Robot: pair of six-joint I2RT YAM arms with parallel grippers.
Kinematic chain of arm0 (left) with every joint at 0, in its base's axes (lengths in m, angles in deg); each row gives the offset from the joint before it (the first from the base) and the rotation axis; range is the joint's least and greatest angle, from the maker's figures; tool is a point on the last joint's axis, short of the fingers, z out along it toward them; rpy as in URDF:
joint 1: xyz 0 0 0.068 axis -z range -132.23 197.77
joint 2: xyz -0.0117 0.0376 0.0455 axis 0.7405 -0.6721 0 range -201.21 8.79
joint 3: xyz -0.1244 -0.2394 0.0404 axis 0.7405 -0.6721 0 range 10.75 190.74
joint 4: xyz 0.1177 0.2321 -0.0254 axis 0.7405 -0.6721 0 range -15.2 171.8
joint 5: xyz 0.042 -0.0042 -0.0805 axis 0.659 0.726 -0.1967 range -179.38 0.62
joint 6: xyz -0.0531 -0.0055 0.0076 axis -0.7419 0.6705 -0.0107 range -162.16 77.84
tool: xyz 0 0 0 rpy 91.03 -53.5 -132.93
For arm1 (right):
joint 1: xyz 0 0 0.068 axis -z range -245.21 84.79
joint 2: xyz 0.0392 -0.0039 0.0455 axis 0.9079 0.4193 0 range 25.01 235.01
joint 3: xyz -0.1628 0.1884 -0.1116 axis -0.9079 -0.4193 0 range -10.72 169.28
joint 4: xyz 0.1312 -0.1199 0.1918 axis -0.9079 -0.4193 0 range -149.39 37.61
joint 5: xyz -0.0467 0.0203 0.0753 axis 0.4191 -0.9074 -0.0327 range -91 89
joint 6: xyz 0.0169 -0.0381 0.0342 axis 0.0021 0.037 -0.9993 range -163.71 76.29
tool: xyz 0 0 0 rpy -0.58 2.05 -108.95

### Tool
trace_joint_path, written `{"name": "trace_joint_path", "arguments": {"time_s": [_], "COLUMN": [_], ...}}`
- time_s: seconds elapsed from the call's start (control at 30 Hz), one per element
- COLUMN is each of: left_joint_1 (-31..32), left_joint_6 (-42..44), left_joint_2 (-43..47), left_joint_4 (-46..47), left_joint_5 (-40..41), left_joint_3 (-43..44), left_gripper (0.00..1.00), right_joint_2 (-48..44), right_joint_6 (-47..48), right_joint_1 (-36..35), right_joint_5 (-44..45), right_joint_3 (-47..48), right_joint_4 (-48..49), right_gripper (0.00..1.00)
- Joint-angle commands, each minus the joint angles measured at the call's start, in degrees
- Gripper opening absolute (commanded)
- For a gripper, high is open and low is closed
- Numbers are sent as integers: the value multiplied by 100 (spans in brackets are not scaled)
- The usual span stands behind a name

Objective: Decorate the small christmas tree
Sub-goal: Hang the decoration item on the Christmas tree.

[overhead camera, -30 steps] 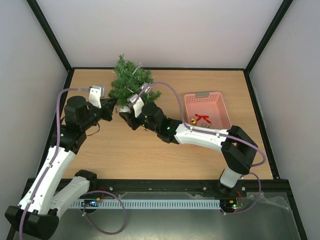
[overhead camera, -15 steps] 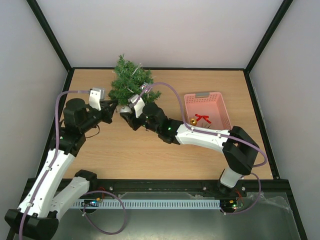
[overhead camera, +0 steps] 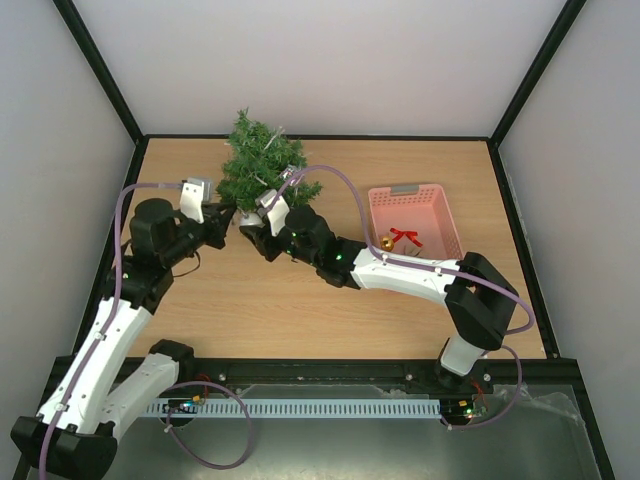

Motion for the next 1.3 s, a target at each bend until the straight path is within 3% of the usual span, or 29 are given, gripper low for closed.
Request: {"name": "trace_joint_path", "arguments": {"time_s": [0.0,0.3,0.97,1.17,1.27], "left_joint_1": [-21,-39,-56,-63,-57], "left_joint_6": [159,255,850,894,709], "left_joint_2": [74,71,547,571,677], "left_joint_4": [126,224,1359,1255,1060], "left_joint_5": [149,178,104,174,268], "left_joint_3": [0,21,-805,-806,-743], "left_gripper": [2,2,2,12,22], "right_joint_2": [-218,-293,-148,-116,-138], "right_joint_6": [79,92,309,283,281], "right_joint_1": [-44,-46,-42,-43,-43], "right_joint_5": [55,225,419,385,383], "right_joint_3": [-16,-38,263,293,261], "right_joint_4": [199,176,-30,-38,-9], "right_gripper": [41,41,41,41,41]}}
